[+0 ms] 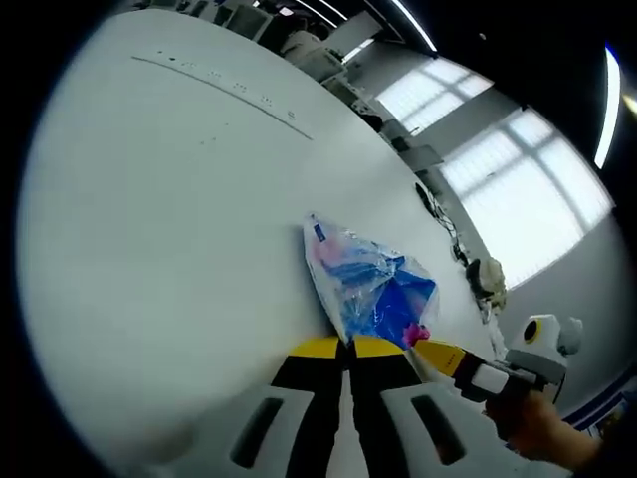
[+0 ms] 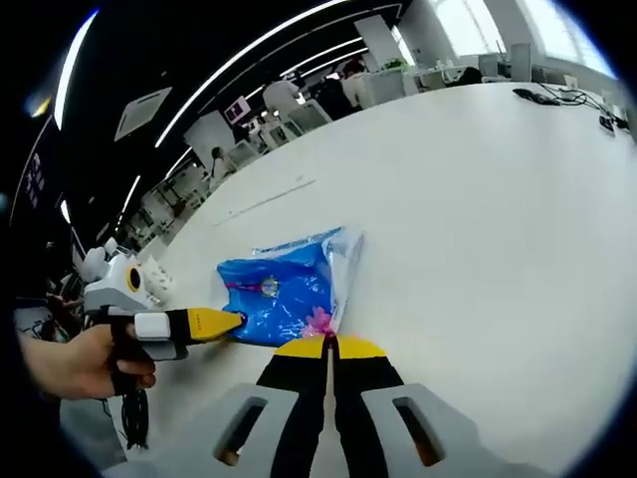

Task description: Arrange the tabletop items into an orderly group along one side of the table until the central work area is clear of visible clutter.

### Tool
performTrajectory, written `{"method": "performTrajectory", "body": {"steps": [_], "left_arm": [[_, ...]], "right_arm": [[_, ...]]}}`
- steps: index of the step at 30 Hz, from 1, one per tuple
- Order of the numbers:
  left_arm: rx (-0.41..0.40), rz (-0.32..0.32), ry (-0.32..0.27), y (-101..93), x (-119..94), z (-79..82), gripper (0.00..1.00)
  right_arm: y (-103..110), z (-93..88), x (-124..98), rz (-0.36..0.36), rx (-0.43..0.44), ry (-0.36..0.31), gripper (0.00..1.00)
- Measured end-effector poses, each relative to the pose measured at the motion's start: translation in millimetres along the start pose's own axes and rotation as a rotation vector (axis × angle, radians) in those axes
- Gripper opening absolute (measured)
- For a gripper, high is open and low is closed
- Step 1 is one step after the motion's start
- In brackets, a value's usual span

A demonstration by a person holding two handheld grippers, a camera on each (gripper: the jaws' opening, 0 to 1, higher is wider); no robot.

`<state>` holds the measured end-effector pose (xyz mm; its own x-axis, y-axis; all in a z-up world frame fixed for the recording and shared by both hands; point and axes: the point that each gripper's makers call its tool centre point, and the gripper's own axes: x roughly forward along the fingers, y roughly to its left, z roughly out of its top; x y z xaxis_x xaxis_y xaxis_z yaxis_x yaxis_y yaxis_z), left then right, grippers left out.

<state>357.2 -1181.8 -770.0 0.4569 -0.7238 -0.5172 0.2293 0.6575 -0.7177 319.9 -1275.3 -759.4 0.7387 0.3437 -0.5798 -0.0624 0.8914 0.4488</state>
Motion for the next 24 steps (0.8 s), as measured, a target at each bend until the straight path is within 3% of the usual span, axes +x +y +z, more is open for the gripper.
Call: {"method": "performTrajectory", "body": {"steps": [7,10,15,20,24], "left_arm": [[-0.025,0.019,-0.012,-6.4,-6.4,-3.5,0.0],[-0.027,0.028,-0.046,-8.2,-9.7,2.8,0.1],[-0.009,0.037,-0.093,-17.9,-19.3,11.0,0.35],[0.027,0.037,-0.097,-23.8,-24.5,7.9,0.5],[0.055,0.036,-0.119,-27.7,-27.0,11.7,0.65]], "right_arm": [[1.7,-0.5,-1.1,-0.008,0.024,0.012,0.0],[5.0,-0.3,-3.1,-0.005,0.008,0.013,0.03],[10.4,7.1,-8.5,-0.032,-0.017,-0.026,0.31],[12.7,9.9,-8.4,-0.064,-0.071,-0.061,0.63],[13.7,5.8,-6.9,-0.067,-0.099,-0.052,0.69]]}}
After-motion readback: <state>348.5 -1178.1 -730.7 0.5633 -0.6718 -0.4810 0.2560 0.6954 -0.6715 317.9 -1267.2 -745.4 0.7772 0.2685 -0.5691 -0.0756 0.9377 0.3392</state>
